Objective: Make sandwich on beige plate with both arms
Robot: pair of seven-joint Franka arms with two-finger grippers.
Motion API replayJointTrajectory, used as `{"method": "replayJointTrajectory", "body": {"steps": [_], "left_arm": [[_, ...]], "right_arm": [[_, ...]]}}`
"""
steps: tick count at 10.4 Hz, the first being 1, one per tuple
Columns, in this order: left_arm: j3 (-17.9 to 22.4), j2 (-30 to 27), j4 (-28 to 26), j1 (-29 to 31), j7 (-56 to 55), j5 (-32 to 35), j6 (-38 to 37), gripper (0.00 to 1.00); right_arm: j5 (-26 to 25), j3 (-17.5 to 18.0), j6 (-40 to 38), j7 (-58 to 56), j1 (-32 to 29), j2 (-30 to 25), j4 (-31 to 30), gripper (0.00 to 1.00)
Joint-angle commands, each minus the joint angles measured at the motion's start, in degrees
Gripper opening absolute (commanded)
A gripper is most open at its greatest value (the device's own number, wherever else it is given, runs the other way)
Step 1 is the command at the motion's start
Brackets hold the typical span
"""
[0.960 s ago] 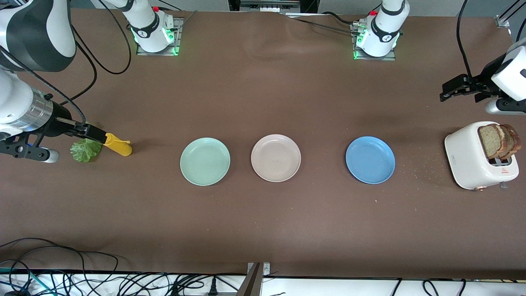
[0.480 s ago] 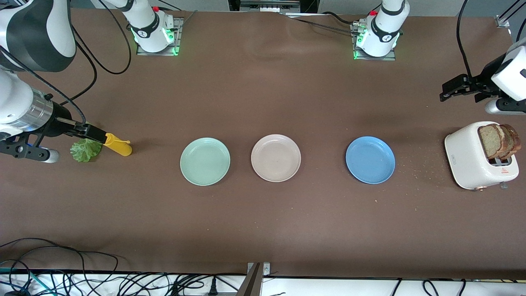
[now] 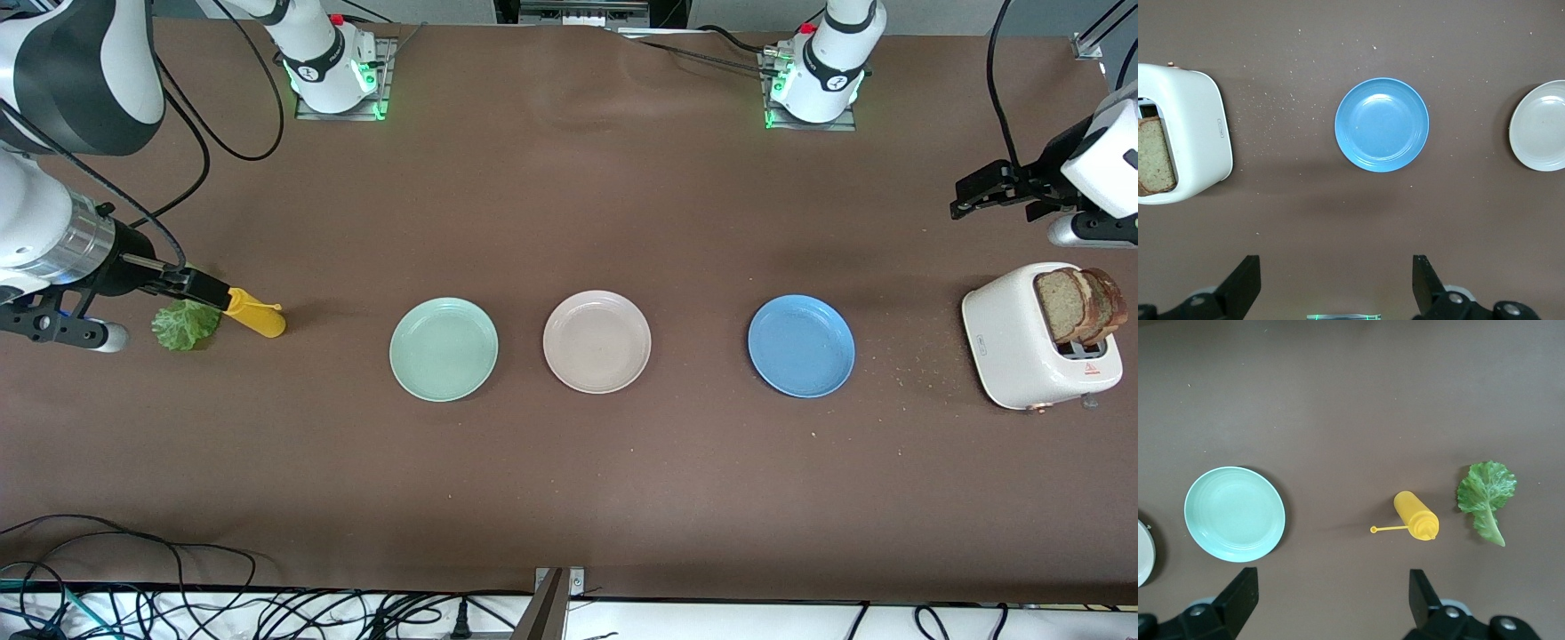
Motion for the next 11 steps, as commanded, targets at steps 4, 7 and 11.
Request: {"method": "replayJointTrajectory", "body": {"steps": [4,7,11], "left_arm": [[0.0,0.8,2.0,-0.3,1.1,1.7,-1.1,1.0],[0.0,0.8,2.0,-0.3,1.1,1.7,-1.1,1.0],[0.0,1.5,2.1,-0.3,1.1,1.7,-1.1,1.0]], "right_arm": [[0.9,-0.1,-1.3,0.3,0.0,0.7,1.6,1.0],[0.9,-0.1,-1.3,0.3,0.0,0.7,1.6,1.0],[0.9,-0.1,-1.2,0.3,0.0,0.7,1.6,1.0]]}}
